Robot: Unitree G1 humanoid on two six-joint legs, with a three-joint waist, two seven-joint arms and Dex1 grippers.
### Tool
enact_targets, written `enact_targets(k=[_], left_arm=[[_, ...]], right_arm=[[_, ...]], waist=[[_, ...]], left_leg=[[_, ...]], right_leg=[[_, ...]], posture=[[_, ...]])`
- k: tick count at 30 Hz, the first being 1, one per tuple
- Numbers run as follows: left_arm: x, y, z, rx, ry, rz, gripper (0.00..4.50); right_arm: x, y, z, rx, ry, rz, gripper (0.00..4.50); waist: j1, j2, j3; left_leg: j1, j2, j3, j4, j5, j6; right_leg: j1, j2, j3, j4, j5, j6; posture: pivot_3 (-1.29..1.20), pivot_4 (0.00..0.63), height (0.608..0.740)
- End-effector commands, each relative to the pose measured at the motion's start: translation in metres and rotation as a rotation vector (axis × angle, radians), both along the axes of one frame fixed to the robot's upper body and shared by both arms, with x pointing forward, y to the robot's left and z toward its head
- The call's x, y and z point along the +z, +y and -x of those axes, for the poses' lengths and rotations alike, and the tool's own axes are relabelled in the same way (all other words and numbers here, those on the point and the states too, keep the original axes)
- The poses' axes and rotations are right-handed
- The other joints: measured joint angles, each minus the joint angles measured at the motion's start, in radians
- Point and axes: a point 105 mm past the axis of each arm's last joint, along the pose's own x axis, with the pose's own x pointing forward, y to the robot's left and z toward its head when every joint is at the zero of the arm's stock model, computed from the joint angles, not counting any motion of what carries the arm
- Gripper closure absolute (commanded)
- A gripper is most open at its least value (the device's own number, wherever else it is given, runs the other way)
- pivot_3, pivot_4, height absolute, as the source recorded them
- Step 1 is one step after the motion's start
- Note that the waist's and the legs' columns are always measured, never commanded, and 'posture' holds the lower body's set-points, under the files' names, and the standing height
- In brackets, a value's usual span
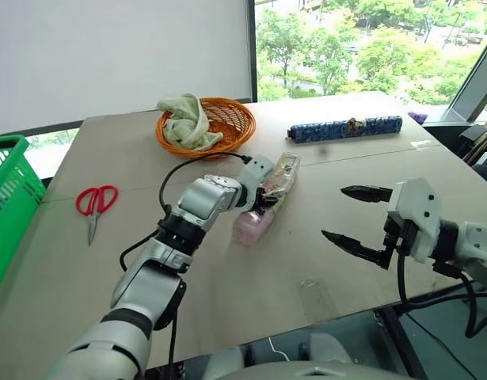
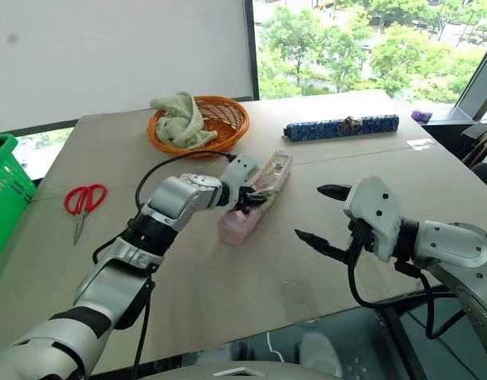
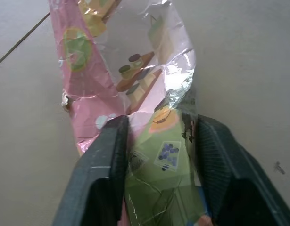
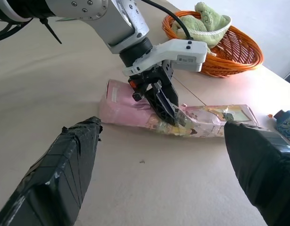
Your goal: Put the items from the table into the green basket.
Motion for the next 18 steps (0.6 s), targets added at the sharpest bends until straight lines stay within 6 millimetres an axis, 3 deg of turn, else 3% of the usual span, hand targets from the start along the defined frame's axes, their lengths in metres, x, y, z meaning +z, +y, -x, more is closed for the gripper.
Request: enact_targets(k=[1, 4, 7, 11, 15, 17, 18], left_arm=[[0.007, 0.007, 0.004, -0.004, -0.036, 0.041, 3.74], [0.025, 0.009, 0.009, -0.014, -0.080, 0.137, 4.43], [0.057, 0.026, 0.021, -0.011, -0.140, 0.279, 4.43], [0.085, 0.052, 0.034, 0.026, -0.217, 0.387, 4.43], [0.129, 0.099, 0.040, 0.162, -0.410, 0.457, 4.43], [0.157, 0.132, 0.037, 0.289, -0.563, 0.483, 4.43], [0.176, 0.165, 0.032, 0.443, -0.686, 0.478, 4.43]], right_arm=[[0.009, 0.001, -0.001, 0.002, -0.045, 0.002, 0.00], [0.008, 0.001, -0.001, 0.011, -0.043, 0.002, 0.00], [0.009, 0.004, -0.002, 0.036, -0.043, -0.004, 0.00], [0.012, 0.013, -0.005, 0.075, -0.056, -0.021, 0.00], [0.024, 0.031, -0.014, 0.128, -0.095, -0.080, 0.00], [0.032, 0.041, -0.021, 0.148, -0.124, -0.116, 0.00], [0.037, 0.047, -0.024, 0.158, -0.139, -0.141, 0.00]], waist=[[-0.001, 0.001, 0.000], [0.000, 0.003, 0.002], [-0.002, 0.005, 0.004], [0.006, 0.006, 0.005], [0.010, 0.005, 0.005], [0.015, 0.005, 0.005], [0.019, 0.005, 0.006]], left_leg=[[0.000, 0.000, 0.000, 0.000, 0.000, 0.000], [0.000, 0.000, 0.000, 0.000, 0.000, -0.001], [-0.001, 0.000, 0.000, -0.001, 0.001, -0.002], [-0.002, 0.000, 0.000, -0.001, 0.002, -0.003], [-0.002, 0.000, 0.000, 0.000, 0.002, -0.002], [-0.002, 0.000, 0.000, 0.000, 0.002, -0.003], [-0.001, 0.000, 0.000, 0.000, 0.002, -0.003]], right_leg=[[0.000, 0.000, 0.000, 0.000, 0.000, 0.000], [0.000, 0.000, 0.000, 0.000, 0.000, 0.000], [-0.001, 0.000, 0.000, -0.001, 0.000, 0.000], [-0.002, 0.000, 0.000, -0.001, 0.000, 0.000], [-0.001, 0.001, -0.001, -0.001, 0.000, 0.000], [-0.001, 0.001, 0.000, 0.000, 0.000, 0.000], [-0.001, 0.002, 0.000, 0.000, 0.000, 0.000]], posture=[[-0.29, 0.014, 0.740], [-0.26, 0.015, 0.740], [-0.23, 0.013, 0.740], [-0.21, 0.009, 0.740], [-0.15, 0.000, 0.740], [-0.11, 0.000, 0.740], [-0.07, 0.000, 0.740]])
